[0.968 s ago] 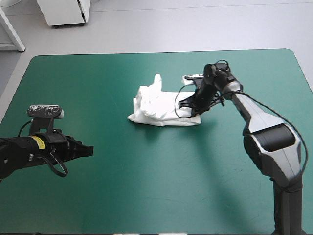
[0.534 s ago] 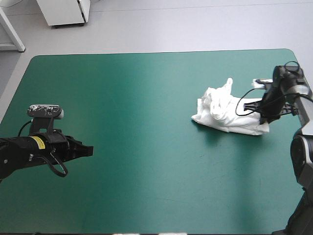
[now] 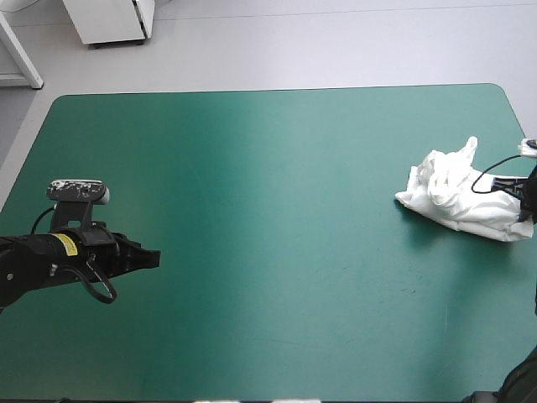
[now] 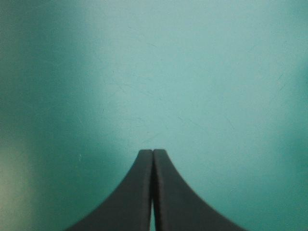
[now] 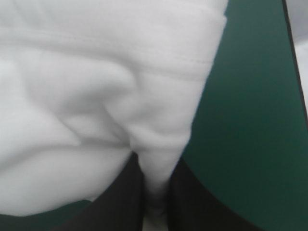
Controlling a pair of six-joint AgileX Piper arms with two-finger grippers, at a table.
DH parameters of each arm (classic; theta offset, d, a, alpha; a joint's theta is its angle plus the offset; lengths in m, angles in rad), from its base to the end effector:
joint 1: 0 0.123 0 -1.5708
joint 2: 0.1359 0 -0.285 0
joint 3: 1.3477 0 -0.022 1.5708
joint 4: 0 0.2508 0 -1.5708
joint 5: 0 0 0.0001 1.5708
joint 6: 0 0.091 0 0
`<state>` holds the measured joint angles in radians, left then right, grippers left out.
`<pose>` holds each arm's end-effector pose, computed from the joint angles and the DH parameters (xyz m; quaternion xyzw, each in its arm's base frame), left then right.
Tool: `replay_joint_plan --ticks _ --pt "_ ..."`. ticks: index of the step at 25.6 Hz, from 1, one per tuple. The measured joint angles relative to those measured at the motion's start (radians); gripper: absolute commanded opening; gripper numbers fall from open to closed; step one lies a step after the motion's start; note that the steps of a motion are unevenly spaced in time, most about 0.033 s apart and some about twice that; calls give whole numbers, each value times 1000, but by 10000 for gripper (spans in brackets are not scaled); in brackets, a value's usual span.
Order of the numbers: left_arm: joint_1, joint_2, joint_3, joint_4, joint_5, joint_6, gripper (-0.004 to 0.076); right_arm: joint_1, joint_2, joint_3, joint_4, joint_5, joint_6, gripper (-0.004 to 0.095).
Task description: Fold the cloth
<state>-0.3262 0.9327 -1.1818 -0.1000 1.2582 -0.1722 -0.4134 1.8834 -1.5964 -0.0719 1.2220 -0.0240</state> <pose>0.1365 -0.0553 0.4042 0.0734 0.9438 -0.1270 0.2962 0.3521 -0.1612 0.2618 0.1833 0.9796 -0.0499 0.0651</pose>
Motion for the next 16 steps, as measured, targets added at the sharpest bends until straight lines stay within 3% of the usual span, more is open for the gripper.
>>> replay_joint_plan --ticks 1,3,6,8,12,16 --pt "0 0 0 0 0 0 -22 -6 0 0 5 0 0 -5" --pt "0 0 0 0 0 0 -22 -19 -1 0 17 2 0 116" --pt "0 0 0 0 0 0 -22 -36 -2 0 72 2 1 518" --pt "0 0 0 0 0 0 -22 -57 -12 0 107 1 4 617" --pt "0 0 0 1 0 0 -22 -116 -77 0 130 2 42 425" --pt "0 0 0 5 0 7 -22 -183 -159 0 239 5 41 303"
